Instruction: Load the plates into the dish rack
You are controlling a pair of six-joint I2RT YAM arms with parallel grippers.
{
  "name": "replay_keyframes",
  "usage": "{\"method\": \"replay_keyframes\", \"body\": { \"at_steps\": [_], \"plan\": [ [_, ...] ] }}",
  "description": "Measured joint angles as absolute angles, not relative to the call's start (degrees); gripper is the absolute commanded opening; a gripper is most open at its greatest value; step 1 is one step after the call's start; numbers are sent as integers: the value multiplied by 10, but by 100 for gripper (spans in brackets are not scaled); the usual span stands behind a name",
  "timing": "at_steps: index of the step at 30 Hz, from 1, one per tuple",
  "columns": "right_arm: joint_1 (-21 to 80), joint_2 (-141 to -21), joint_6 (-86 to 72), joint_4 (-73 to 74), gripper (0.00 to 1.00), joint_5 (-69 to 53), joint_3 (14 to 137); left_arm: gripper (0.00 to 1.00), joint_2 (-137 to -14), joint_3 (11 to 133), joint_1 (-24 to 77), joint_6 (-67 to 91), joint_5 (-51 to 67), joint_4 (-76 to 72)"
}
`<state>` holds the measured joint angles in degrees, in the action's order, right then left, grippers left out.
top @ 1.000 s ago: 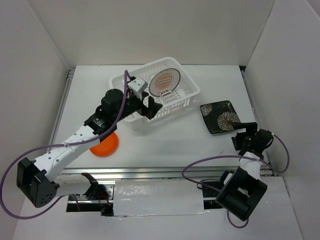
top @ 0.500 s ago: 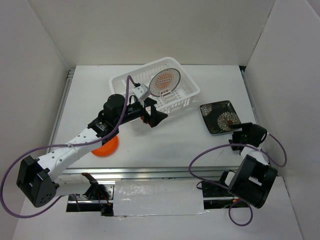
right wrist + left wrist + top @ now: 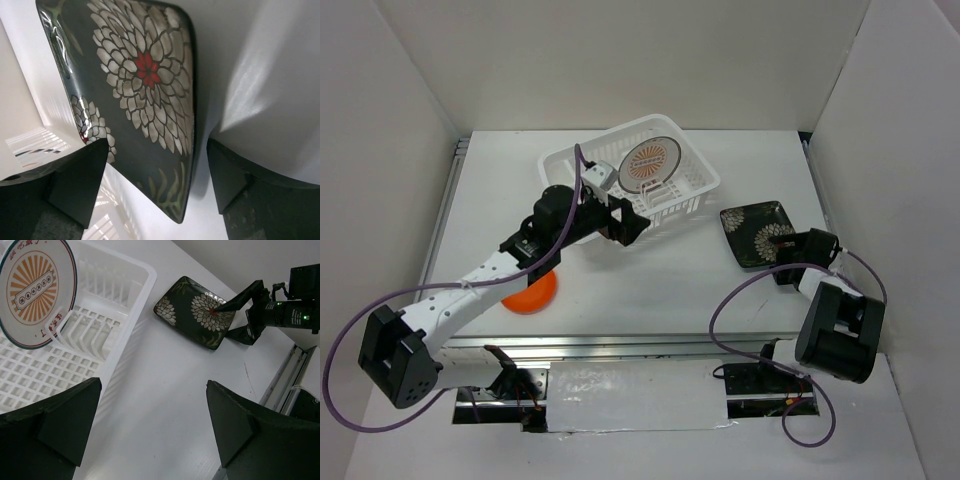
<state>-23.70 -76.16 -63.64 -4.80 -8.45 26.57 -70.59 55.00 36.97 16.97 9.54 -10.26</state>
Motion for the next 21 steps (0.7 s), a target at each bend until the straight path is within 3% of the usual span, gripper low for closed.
{"method": "replay_keyframes", "body": {
  "at_steps": [7,18,21],
  "plan": [
    [-210,-797,-665,-54,70,-65,287,99,-742,582,363,184,96,-86],
    [-198,-821,-679,-52,8,-47,288,99,-741,579,360,189,89,-86],
    [-197,-823,-680,-69,0,-54,293,99,-739,575,359,197,88,-86]
  ]
}}
